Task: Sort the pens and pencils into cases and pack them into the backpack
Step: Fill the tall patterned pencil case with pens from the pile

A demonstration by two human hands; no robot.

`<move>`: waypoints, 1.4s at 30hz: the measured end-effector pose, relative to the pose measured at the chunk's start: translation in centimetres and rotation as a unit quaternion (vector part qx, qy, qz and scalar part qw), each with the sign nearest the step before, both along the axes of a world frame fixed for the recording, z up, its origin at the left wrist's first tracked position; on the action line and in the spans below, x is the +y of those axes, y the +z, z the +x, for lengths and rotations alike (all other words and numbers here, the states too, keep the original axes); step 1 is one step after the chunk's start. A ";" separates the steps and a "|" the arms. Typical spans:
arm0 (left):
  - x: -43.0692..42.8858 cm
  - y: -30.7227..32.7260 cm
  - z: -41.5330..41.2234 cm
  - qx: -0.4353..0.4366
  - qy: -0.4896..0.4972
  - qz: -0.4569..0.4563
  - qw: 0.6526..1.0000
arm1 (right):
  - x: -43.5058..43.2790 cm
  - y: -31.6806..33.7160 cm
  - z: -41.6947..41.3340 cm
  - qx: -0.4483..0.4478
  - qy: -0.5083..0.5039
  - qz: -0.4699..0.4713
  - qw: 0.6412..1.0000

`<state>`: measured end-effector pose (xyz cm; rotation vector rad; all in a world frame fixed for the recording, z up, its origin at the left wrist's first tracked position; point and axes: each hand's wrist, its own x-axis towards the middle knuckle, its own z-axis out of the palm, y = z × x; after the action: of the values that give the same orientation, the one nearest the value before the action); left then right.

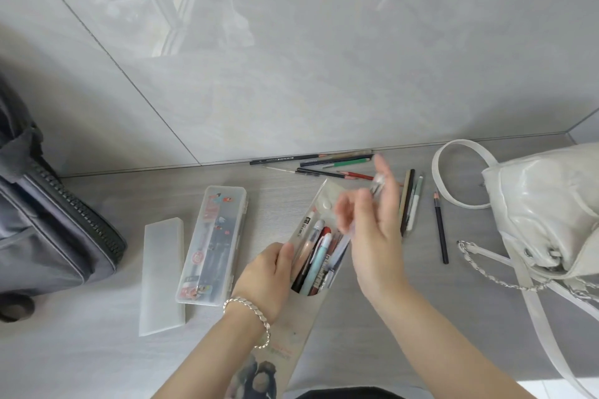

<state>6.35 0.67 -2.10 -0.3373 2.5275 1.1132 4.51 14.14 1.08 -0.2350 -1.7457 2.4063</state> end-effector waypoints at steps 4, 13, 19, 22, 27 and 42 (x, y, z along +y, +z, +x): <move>0.2 -0.1 0.5 -0.018 -0.007 0.009 1.000 | -0.2 0.0 -1.1 0.011 -0.054 -0.082 0.995; -0.1 -0.6 0.2 -0.015 0.008 0.021 1.000 | -0.5 -4.9 1.8 -0.025 0.051 0.412 0.909; -0.1 -0.7 0.1 -0.014 0.020 0.031 0.999 | 0.8 -5.5 1.3 0.037 0.061 0.562 0.824; -0.1 -0.7 -0.4 -0.008 0.019 0.030 0.999 | 1.7 -6.0 1.3 0.076 0.119 0.635 0.760; -0.3 -1.1 -0.8 -0.019 0.020 0.003 1.000 | 5.2 -5.1 -0.9 0.003 -0.018 0.534 0.845; -0.9 -0.7 -1.1 -0.018 0.054 -0.009 0.998 | 13.1 -10.9 -7.7 -0.363 0.018 0.559 0.745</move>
<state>5.27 -0.27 -2.85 -0.5009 2.5151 1.1140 -3.21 27.22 -9.77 -1.0099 -3.1239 0.8420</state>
